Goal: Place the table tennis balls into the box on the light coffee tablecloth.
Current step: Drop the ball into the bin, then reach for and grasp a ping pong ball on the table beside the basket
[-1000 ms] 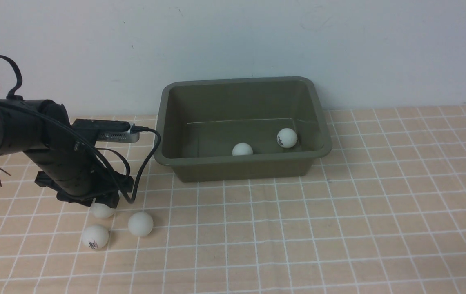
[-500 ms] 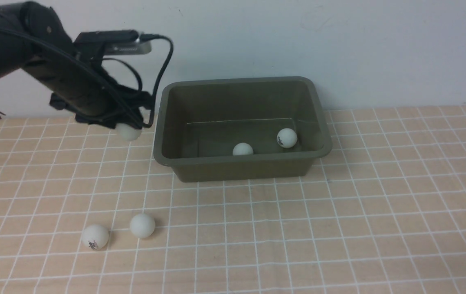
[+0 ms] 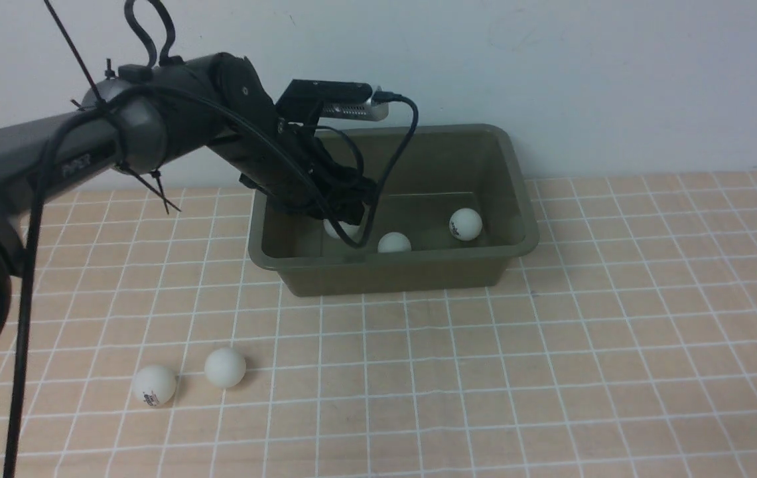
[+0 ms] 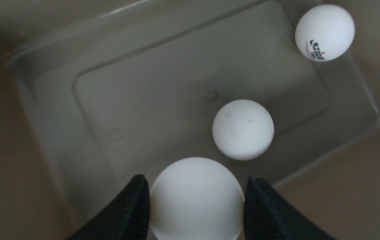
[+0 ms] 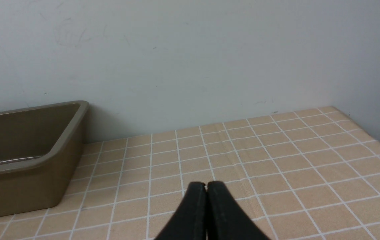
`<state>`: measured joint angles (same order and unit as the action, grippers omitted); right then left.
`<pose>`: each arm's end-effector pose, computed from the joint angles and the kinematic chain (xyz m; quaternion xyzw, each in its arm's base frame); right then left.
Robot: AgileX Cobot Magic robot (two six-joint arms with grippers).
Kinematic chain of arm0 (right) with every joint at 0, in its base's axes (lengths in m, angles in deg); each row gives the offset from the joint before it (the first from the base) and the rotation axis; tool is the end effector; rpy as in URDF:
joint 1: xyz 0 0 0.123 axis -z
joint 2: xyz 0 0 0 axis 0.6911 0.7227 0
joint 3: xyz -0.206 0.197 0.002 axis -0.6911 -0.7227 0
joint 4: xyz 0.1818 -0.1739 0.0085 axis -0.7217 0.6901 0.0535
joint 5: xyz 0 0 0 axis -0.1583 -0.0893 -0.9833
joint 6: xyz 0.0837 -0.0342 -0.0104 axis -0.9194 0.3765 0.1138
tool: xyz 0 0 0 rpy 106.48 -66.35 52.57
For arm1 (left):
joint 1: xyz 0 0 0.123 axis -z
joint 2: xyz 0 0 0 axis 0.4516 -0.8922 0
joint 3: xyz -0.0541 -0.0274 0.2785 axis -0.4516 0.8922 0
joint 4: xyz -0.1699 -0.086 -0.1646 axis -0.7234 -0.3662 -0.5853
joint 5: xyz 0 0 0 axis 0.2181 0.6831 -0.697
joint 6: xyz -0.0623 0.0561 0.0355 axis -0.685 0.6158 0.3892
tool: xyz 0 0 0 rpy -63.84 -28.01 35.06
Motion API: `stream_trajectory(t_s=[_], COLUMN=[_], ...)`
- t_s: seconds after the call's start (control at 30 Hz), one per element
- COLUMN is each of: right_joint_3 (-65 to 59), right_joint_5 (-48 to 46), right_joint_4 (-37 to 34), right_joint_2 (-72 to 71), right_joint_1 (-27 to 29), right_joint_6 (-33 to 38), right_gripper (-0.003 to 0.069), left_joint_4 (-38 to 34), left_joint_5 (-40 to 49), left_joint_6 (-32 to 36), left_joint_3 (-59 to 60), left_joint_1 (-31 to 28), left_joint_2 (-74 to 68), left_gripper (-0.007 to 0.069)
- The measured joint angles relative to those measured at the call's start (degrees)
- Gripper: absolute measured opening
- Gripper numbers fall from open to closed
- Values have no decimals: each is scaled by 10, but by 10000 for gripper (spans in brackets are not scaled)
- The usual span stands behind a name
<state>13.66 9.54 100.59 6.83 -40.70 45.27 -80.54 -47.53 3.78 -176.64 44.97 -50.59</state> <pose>0.0555 -0.0097 0.1852 0.1092 0.7443 0.0121 0.6588 0.4410 -0.1668 0.2160 0.1619 0.9369 -0.1627 0.2637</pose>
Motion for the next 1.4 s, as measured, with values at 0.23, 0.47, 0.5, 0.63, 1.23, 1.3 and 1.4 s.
stream_trajectory(t_s=[0.23,0.47,0.5,0.63,1.23,1.3,1.4], right_joint_3=[0,0,0,0,0,0,0], right_joint_5=[0,0,0,0,0,0,0], right_joint_4=[0,0,0,0,0,0,0], right_joint_2=[0,0,0,0,0,0,0], right_joint_1=[0,0,0,0,0,0,0], right_joint_6=[0,0,0,0,0,0,0], right_gripper=[-13,-13,-13,-13,-13,-13,-13], left_joint_4=[-3,0,0,34,203,208,213], left_joint_5=[0,13,26,112,304,304,268], left_joint_6=[15,22,22,23,-28,-25,-10], left_joint_3=[-15,-37,-45,-99,-2,50,148], left_joint_1=[4,4,4,4,-28,-32,-40], left_joint_2=[-13,-15,-15,-12,198,228,269], left_gripper=[332,416,417,417,417,417,417])
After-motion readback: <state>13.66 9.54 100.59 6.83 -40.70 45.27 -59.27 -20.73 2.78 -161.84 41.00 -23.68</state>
